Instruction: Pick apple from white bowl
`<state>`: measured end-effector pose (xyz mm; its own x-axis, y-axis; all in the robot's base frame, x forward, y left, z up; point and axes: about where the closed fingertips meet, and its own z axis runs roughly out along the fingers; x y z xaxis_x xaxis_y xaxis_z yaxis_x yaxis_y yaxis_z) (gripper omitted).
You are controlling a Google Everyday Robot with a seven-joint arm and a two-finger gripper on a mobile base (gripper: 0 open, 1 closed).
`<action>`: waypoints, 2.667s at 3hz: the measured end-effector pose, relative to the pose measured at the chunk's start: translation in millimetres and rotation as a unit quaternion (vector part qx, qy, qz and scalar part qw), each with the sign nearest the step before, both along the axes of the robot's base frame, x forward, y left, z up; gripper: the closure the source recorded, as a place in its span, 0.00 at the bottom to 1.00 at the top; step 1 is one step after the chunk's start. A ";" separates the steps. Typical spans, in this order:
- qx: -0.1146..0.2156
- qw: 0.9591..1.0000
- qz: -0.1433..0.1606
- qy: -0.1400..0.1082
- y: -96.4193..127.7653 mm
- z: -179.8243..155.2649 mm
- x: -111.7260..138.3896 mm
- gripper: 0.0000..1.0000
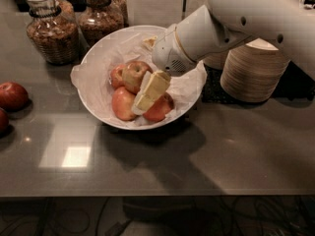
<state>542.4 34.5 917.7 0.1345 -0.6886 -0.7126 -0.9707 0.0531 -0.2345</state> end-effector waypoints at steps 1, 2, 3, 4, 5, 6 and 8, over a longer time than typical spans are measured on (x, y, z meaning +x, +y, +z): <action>0.000 1.000 0.000 0.000 0.0 0.0 0.0 0.00; 0.000 1.000 0.000 0.000 0.0 0.0 0.0 0.18; 0.000 1.000 0.000 0.000 0.0 0.0 0.0 0.41; 0.000 1.000 0.000 0.000 0.0 0.0 0.0 0.64; 0.000 1.000 0.000 0.000 0.1 0.0 -0.1 0.87; 0.004 1.000 0.002 0.000 -2.2 4.0 -5.1 1.00; 0.037 0.995 0.000 -0.090 -30.1 97.5 -18.1 1.00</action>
Offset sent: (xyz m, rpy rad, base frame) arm 0.0000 0.0000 0.0000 0.0000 0.0000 0.0000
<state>524.3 4.4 1015.2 0.2649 -0.6350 -0.7257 -0.9130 0.0769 -0.4006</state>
